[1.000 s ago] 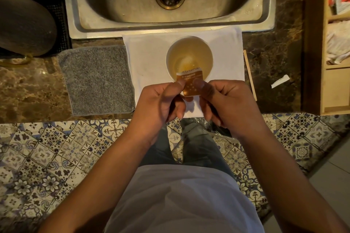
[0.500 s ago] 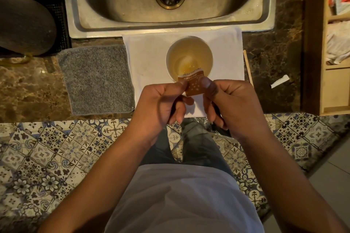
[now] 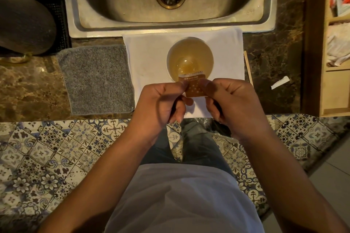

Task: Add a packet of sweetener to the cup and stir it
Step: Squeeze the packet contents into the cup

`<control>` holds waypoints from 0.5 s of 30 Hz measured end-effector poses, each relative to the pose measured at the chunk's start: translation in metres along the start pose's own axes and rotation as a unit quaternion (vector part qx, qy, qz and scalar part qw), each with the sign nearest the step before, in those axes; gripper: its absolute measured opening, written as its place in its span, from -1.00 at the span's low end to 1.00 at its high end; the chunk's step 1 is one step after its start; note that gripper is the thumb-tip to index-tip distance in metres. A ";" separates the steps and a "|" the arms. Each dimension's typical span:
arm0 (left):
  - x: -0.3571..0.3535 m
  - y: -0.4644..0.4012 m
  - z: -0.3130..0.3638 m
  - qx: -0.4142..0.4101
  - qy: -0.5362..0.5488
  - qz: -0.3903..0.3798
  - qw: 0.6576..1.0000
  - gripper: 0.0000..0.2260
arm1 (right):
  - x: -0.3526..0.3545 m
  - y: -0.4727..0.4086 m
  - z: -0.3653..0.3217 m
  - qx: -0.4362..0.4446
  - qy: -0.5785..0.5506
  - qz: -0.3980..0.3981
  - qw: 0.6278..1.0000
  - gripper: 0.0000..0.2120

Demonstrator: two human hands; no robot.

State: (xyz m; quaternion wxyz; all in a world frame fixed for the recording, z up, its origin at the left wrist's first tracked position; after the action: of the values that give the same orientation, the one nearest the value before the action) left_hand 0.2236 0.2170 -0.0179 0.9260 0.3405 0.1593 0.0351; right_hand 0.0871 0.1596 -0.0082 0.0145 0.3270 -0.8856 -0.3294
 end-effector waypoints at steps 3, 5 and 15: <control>0.000 0.000 0.001 -0.012 -0.010 -0.003 1.000 -0.55 | 0.000 -0.001 0.000 0.001 -0.001 0.000 1.000 -0.57; 0.000 0.001 0.004 -0.027 -0.024 0.000 0.999 -0.54 | 0.000 -0.002 0.001 -0.004 -0.001 0.005 1.000 -0.58; -0.002 0.000 0.006 -0.041 -0.023 -0.016 0.999 -0.60 | -0.001 -0.003 -0.002 -0.001 0.039 0.012 0.999 -0.67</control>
State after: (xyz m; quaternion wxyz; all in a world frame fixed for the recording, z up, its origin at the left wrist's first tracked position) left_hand 0.2241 0.2131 -0.0132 0.9431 0.3005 0.1414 0.0190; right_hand 0.0899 0.1570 -0.0086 0.0533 0.3291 -0.8879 -0.3169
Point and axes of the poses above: each hand's wrist, its own y-axis away from the middle knuckle, its own x-axis out of the back of the hand, z = x × y, the point moved 7 cm from there along -y, towards the middle knuckle, and after that the axes turned 12 degrees about -z, right-handed, at the moved point
